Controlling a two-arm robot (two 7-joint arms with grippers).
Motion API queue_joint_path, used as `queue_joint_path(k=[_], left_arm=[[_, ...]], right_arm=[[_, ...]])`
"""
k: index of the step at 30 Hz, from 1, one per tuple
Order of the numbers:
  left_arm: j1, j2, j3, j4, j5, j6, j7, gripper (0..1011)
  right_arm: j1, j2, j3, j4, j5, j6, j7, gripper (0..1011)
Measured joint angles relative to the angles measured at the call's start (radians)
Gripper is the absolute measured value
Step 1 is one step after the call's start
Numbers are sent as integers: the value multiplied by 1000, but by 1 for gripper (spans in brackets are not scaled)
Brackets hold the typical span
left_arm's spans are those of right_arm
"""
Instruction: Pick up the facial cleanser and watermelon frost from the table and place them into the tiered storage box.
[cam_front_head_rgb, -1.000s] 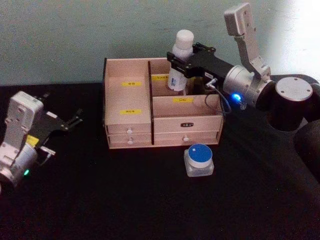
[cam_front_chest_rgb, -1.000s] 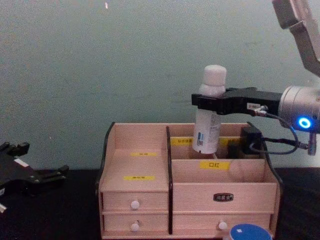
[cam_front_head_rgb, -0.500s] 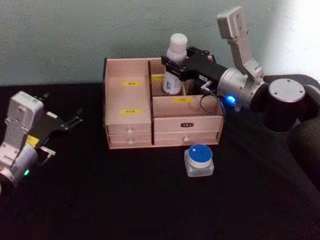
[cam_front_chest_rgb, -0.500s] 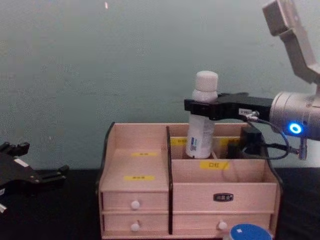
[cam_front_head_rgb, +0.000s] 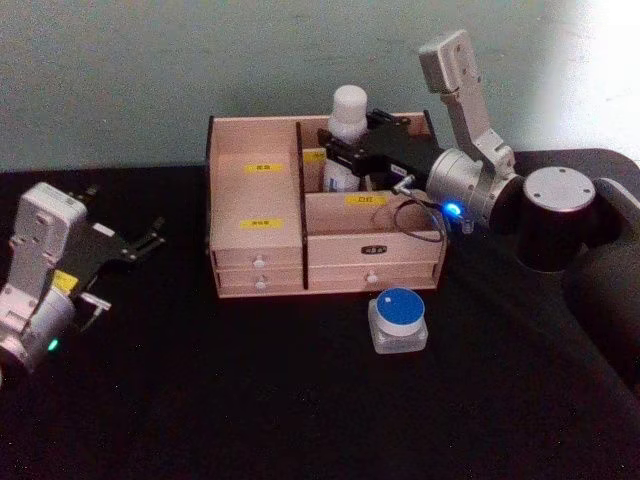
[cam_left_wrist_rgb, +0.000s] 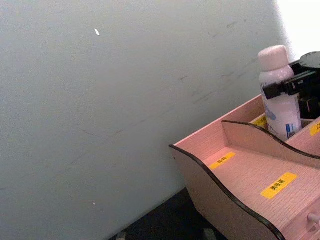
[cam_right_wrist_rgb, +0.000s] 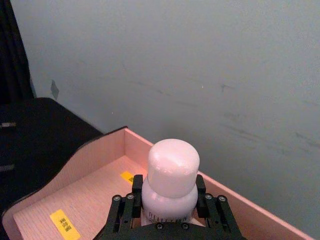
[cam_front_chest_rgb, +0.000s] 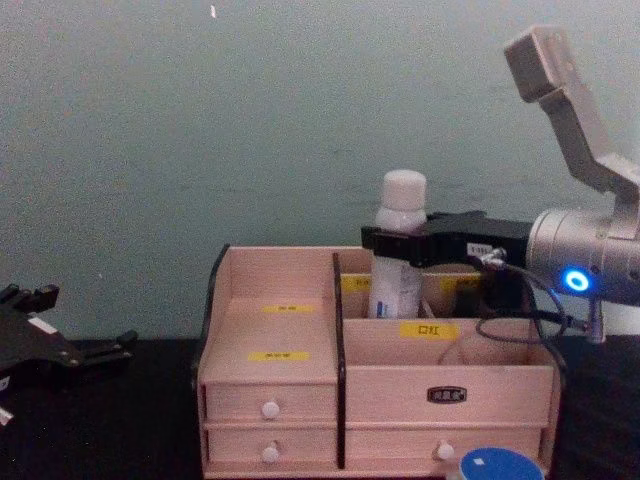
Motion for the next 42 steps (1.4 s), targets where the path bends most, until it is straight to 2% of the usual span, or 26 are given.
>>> queue_joint_path(k=[14,30,36,42], left_arm=[[0,0,0,0,0,0,0,1001],[0,0,0,0,0,0,0,1001],[0,0,0,0,0,0,0,1001],[0,0,0,0,0,0,0,1001]], right_arm=[[10,-20,1,56,-21,-3,-2,601],[12,-22,1,63,-29,-4,-3,601],[12,-22,1,62,-27,-4,-3,731],[12,-21,1,62,-27,-4,-3,908]])
